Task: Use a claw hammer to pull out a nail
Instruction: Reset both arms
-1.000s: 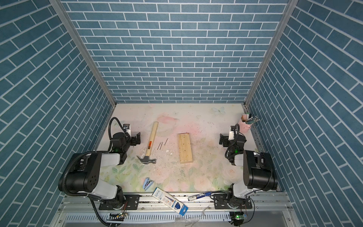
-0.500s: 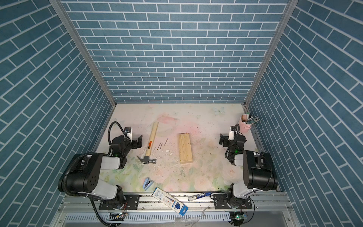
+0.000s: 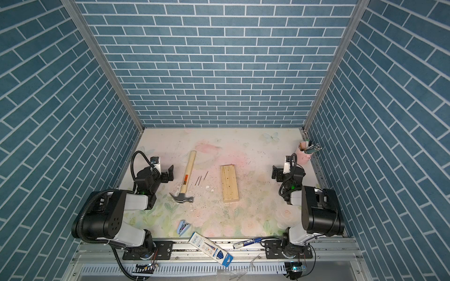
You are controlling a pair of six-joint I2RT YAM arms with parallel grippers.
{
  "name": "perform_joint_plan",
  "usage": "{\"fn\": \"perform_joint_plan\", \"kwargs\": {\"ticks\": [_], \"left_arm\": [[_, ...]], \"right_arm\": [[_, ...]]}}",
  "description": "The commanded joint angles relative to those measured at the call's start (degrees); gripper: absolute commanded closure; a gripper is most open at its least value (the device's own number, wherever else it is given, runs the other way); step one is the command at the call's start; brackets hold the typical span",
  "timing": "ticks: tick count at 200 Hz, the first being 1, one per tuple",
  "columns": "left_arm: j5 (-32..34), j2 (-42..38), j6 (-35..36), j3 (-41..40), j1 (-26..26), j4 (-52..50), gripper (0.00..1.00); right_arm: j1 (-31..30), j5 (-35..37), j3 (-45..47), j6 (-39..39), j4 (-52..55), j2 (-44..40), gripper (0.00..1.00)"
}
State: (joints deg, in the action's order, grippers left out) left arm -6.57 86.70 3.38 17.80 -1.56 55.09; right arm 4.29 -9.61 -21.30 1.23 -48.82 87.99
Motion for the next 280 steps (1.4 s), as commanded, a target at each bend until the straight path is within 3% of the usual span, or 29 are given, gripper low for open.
{"fn": "perform_joint_plan", "kwargs": {"ticks": [1, 280], "left_arm": [[-2.64, 0.36, 0.66, 3.14, -0.46, -3.74, 0.01], [-3.69, 0.23, 1.1, 3.12, -0.46, -3.91, 0.01]], "right_arm": [[0.19, 0.38, -1.05, 0.17, -0.66, 0.15, 0.01], [0.01, 0.88, -1.05, 0.17, -0.6, 0.16, 0.01]]}}
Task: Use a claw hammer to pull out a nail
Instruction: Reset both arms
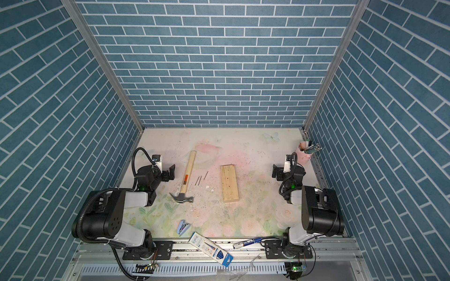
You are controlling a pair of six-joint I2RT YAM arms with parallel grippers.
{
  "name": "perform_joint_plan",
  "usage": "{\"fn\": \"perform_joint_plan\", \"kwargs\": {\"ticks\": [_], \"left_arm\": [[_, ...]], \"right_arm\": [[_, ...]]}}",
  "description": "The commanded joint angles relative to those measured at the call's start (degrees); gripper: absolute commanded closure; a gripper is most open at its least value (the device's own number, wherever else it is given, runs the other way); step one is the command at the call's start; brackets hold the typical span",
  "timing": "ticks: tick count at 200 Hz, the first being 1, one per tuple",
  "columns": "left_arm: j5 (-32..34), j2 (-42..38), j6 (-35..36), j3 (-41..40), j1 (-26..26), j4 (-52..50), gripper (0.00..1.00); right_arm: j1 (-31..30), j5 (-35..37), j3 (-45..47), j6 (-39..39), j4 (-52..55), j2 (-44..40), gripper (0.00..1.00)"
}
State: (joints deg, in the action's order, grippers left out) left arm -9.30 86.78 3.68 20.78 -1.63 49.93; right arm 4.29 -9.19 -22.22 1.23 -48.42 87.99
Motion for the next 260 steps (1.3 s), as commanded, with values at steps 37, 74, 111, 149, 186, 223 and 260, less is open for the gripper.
{"fn": "perform_joint_plan", "kwargs": {"ticks": [37, 74, 111, 149, 186, 223, 260], "left_arm": [[-1.61, 0.14, 0.87, -5.96, -0.39, 12.81, 0.01], [0.54, 0.11, 0.32, 0.63, -0.39, 0.12, 0.01], [0.86, 0.12, -0.08, -1.01, -0.39, 3.57, 0.01], [-0.35, 0.31, 0.54, 0.4, -0.39, 0.89, 0.01], [-0.32, 0.34, 0.53, 0.51, -0.39, 0.61, 0.01], [-0.3, 0.3, 0.54, 0.55, -0.39, 0.6, 0.01], [-0.52, 0.32, 0.67, 0.93, -0.35, -0.08, 0.01]], "right_arm": [[0.01, -6.12, 6.95, -2.44, -13.17, -0.54, 0.01], [0.17, -2.79, 0.43, -0.8, -1.73, 0.08, 0.01], [0.19, -2.5, 0.92, -0.77, -2.82, 0.07, 0.01], [0.19, -1.97, 0.42, -0.53, -1.85, 0.07, 0.01], [0.19, -1.97, 0.33, -0.56, -1.77, 0.03, 0.01], [0.19, -1.8, -0.19, -0.75, -0.9, 0.43, 0.01], [0.14, -1.8, 0.09, -0.58, -1.35, 0.22, 0.01]]}}
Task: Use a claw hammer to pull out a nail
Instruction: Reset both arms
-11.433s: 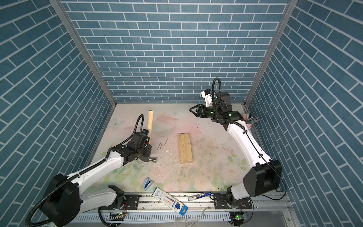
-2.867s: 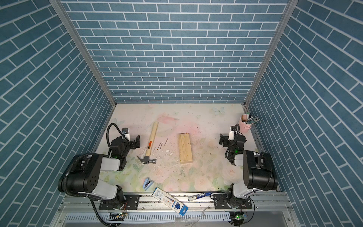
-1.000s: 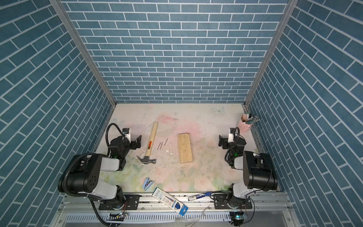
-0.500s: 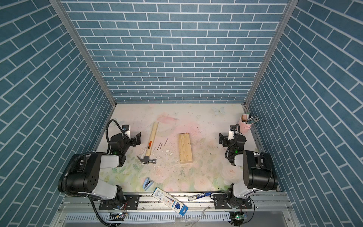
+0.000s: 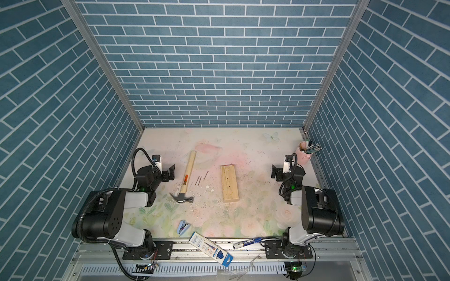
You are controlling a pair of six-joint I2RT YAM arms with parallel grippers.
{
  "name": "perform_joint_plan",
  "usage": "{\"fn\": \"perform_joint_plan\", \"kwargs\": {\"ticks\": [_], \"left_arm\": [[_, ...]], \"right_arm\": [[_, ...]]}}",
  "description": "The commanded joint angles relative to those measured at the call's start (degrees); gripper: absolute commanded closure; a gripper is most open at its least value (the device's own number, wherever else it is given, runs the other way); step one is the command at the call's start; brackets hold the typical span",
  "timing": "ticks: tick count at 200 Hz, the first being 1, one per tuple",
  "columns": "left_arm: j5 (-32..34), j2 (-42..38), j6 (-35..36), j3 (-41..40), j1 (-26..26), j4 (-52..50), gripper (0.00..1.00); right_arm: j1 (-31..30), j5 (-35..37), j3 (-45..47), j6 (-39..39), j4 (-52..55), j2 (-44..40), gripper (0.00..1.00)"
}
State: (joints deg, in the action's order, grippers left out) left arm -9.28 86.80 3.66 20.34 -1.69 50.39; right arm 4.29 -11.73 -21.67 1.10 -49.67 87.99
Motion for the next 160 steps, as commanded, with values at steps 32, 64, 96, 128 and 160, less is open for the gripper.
{"fn": "perform_joint_plan", "kwargs": {"ticks": [32, 64, 96, 128, 160], "left_arm": [[-0.63, 0.3, 0.73, 1.36, -0.33, -0.56, 0.01], [-0.64, 0.29, 0.65, 1.14, -0.33, -0.26, 0.01], [-3.15, 0.02, 1.52, -3.61, -0.33, 8.4, 0.01], [-1.83, 0.06, 1.03, -3.21, -0.31, 8.18, 0.01], [-0.82, 0.22, 0.82, 1.57, -0.32, -1.13, 0.01]], "right_arm": [[0.19, 0.92, -0.05, -0.4, -0.78, 0.07, 0.01], [0.19, 0.92, -0.13, -0.4, -0.56, 0.04, 0.01], [0.19, 0.49, 0.51, -0.55, -1.61, -0.05, 0.01], [0.18, -4.22, 5.74, -2.34, -10.95, -0.49, 0.01], [0.19, -3.49, 2.48, -1.95, -5.07, -0.28, 0.01]]}}
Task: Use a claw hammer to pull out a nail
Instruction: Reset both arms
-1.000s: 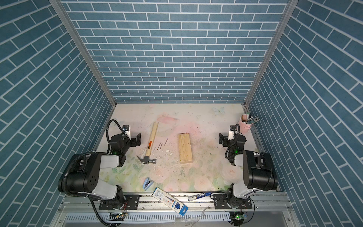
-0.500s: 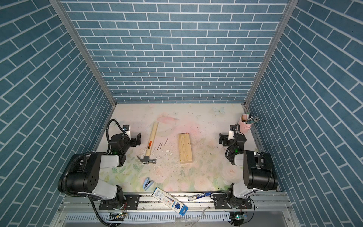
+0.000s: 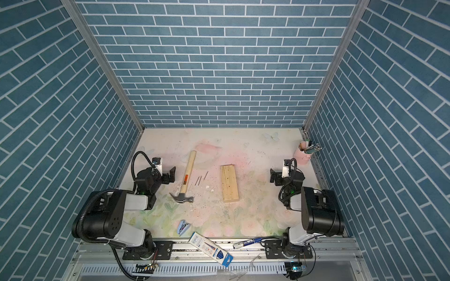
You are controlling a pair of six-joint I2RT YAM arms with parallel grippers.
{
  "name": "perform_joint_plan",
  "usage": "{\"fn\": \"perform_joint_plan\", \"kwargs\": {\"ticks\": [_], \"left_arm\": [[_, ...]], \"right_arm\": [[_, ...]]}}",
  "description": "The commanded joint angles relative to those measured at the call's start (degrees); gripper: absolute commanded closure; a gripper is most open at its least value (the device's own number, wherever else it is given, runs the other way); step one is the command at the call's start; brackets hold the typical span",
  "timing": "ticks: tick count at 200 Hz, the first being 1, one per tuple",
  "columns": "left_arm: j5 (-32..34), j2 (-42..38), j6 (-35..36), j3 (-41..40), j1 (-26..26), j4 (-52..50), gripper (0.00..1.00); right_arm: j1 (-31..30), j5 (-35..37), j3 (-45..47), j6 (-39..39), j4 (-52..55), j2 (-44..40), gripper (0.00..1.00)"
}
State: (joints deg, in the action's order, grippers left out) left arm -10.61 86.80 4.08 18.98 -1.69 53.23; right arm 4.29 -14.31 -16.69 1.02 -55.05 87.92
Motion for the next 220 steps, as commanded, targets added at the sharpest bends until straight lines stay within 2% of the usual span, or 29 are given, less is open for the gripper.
{"fn": "perform_joint_plan", "kwargs": {"ticks": [1, 23, 40, 48, 67, 85, 106, 131, 220], "left_arm": [[0.46, 0.17, 0.41, 2.87, -0.33, -3.9, 0.01], [-4.04, -0.05, 2.18, -0.99, -0.33, 3.15, 0.01], [-5.03, 0.04, 2.37, -3.77, -0.33, 8.58, 0.01], [-4.71, 0.04, 2.34, -2.82, -0.28, 6.97, 0.01], [-5.2, 0.24, 2.91, 3.13, -0.33, -4.44, 0.01], [-3.67, 0.15, 1.96, -0.26, -0.42, 2.28, 0.01], [2.08, 0.2, -0.5, -0.71, -0.42, 3.14, 0.01], [1.03, 0.39, 0.29, 3.4, -0.42, -4.64, 0.01], [0.29, 0.36, 0.56, 3.05, -0.42, -4.08, 0.0]], "right_arm": [[0.14, -0.82, -2.62, -1.84, 0.48, -0.21, 0.01], [0.19, -0.57, -2.58, -1.82, 0.8, -0.26, 0.01], [0.19, -3.06, 1.87, -2.89, -7.51, -0.47, 0.01], [0.19, -3.15, 2.13, -2.91, -8.04, -0.33, 0.01], [0.19, -2.44, -0.96, -2.37, -2.57, -0.41, 0.01], [0.25, 1.11, -4.68, -1.1, 3.88, 0.14, 0.01], [0.27, 5.9, -5.82, 0.74, 5.9, 0.27, 0.01], [0.19, 6.47, -5.8, 0.74, 5.77, 0.23, 0.01], [-0.6, 7.39, -6.51, 0.23, 6.9, 0.58, 0.01]]}}
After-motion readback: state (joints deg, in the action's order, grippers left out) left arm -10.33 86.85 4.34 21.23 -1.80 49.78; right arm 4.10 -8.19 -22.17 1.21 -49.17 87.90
